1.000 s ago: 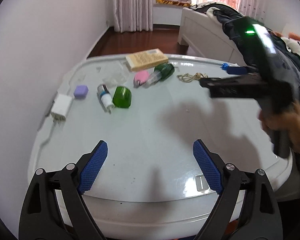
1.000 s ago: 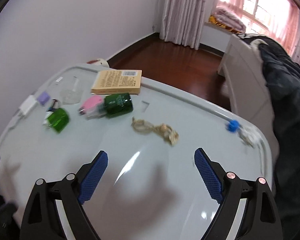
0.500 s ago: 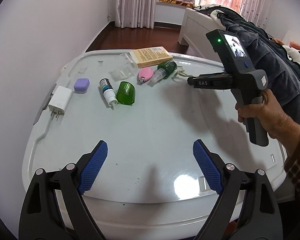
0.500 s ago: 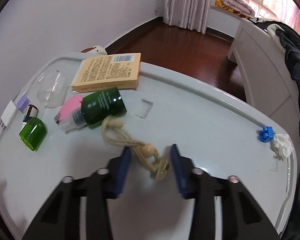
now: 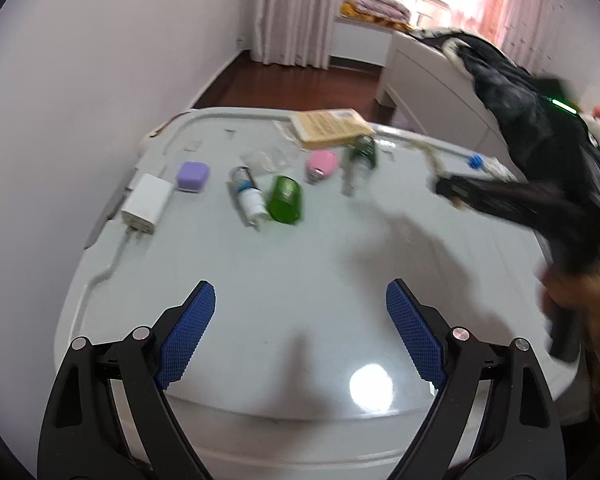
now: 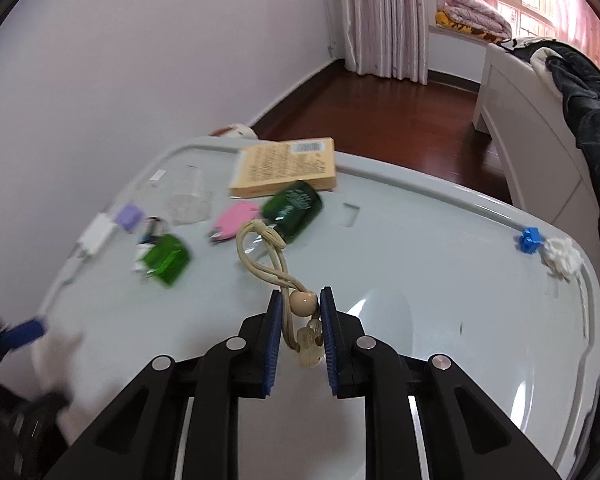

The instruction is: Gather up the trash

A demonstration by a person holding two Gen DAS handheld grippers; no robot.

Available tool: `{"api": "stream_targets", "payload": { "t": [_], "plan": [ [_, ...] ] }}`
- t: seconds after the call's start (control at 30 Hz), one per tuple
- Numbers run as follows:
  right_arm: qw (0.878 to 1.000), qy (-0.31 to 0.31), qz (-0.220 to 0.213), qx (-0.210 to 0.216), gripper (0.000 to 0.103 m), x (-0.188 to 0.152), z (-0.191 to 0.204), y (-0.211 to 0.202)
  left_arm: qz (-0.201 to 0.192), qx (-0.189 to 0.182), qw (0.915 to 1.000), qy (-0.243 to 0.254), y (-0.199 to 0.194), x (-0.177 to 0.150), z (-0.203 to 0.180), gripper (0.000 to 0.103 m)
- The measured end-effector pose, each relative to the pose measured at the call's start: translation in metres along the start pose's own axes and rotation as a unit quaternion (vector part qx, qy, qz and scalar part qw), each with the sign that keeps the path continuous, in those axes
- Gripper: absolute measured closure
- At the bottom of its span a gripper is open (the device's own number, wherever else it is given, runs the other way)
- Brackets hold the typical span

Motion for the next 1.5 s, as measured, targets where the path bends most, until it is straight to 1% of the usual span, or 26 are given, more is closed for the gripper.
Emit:
{"api": "stream_targets", "payload": {
  "t": [0.07, 0.17, 0.2, 0.27, 0.33, 0.4, 0.43, 0.47, 0.53, 0.63, 0.67, 0.7, 0.73, 0.77, 0.83, 1.0, 1.2, 1.37, 1.43, 1.47, 1.5],
  "plan": [
    [1.0, 0.001, -0.006, 0.011, 0.084, -0.009, 0.004, -0.02, -0.002, -0.003, 0.9998, -0.018, 0.004, 0.009, 0.009, 0.018],
    [1.0, 0.0, -0.018, 0.018, 0.084, -0.022, 0.004, -0.044, -0.013, -0.01, 0.9998, -0.012, 0.013, 0.028, 0.009, 0.018],
    [1.0, 0.0, -0.021, 0.019, 0.084, -0.024, 0.004, -0.047, -0.014, -0.027, 0.9995, -0.01, 0.021, 0.039, 0.006, 0.018],
    [1.0, -0.001, -0.021, 0.022, 0.084, -0.025, 0.002, -0.05, -0.019, -0.042, 0.9989, -0.005, 0.031, 0.053, 0.001, 0.018],
    [0.999, -0.001, -0.023, 0.021, 0.083, -0.026, -0.001, -0.053, -0.012, -0.068, 0.9976, 0.005, 0.049, 0.065, -0.005, 0.022],
    [0.999, 0.003, -0.023, 0.024, 0.083, -0.027, -0.007, -0.055, 0.0, -0.063, 0.9978, 0.022, 0.066, 0.07, -0.008, 0.026],
    [0.999, 0.004, -0.024, 0.026, 0.083, -0.029, -0.009, -0.056, 0.009, -0.049, 0.9982, 0.032, 0.078, 0.071, -0.008, 0.028],
    [0.999, 0.006, -0.023, 0.028, 0.083, -0.029, -0.011, -0.057, 0.02, -0.044, 0.9982, 0.036, 0.089, 0.071, -0.006, 0.033],
    [0.999, 0.007, -0.024, 0.029, 0.083, -0.03, -0.013, -0.058, 0.032, -0.036, 0.9982, 0.036, 0.101, 0.069, -0.003, 0.034],
    [0.999, 0.013, -0.022, 0.033, 0.082, -0.03, -0.016, -0.057, 0.046, -0.028, 0.9975, 0.046, 0.116, 0.063, -0.001, 0.043],
    [0.999, 0.013, -0.021, 0.034, 0.082, -0.03, -0.016, -0.057, 0.048, -0.027, 0.9973, 0.05, 0.118, 0.062, -0.001, 0.051],
    [0.999, 0.011, -0.021, 0.033, 0.082, -0.03, -0.015, -0.056, 0.055, -0.026, 0.9967, 0.054, 0.124, 0.059, -0.001, 0.066],
    [0.999, 0.01, -0.021, 0.032, 0.081, -0.03, -0.015, -0.055, 0.056, -0.023, 0.9965, 0.057, 0.126, 0.057, -0.001, 0.067],
    [0.999, 0.01, -0.022, 0.033, 0.08, -0.03, -0.014, -0.055, 0.048, -0.019, 0.9966, 0.064, 0.126, 0.056, -0.001, 0.067],
    [0.999, 0.008, -0.021, 0.033, 0.08, -0.03, -0.013, -0.053, 0.048, -0.013, 0.9962, 0.072, 0.124, 0.054, -0.002, 0.067],
    [0.999, 0.005, -0.021, 0.033, 0.08, -0.03, -0.012, -0.053, 0.048, -0.015, 0.9965, 0.067, 0.114, 0.05, -0.001, 0.067],
    [0.999, 0.002, -0.021, 0.032, 0.08, -0.035, -0.007, -0.056, 0.036, -0.029, 0.9958, 0.08, 0.069, 0.041, -0.015, 0.068],
    [0.999, 0.001, -0.026, 0.034, 0.081, -0.045, 0.002, -0.067, 0.034, -0.045, 0.9939, 0.095, 0.024, 0.017, -0.027, 0.068],
    [0.999, -0.002, -0.014, 0.036, 0.081, -0.05, 0.006, -0.065, 0.036, -0.048, 0.9933, 0.098, 0.01, 0.006, -0.028, 0.067],
    [0.999, -0.008, -0.009, 0.03, 0.081, -0.052, 0.008, -0.062, 0.042, -0.048, 0.9928, 0.101, 0.006, 0.001, -0.029, 0.067],
    [1.0, -0.014, -0.008, 0.024, 0.077, -0.055, 0.01, -0.058, 0.039, -0.046, 0.9928, 0.104, 0.0, -0.004, -0.029, 0.067]
  ]
}}
Point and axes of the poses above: each gripper's, at about its wrist camera, not at the fingertips, and y roughly the way its jaws point, z to its left, x to its top, the point moved 2 cm from there along y, roughly the way its jaws point, and after that the axes turned 4 degrees about -x, right-handed, at the moved point
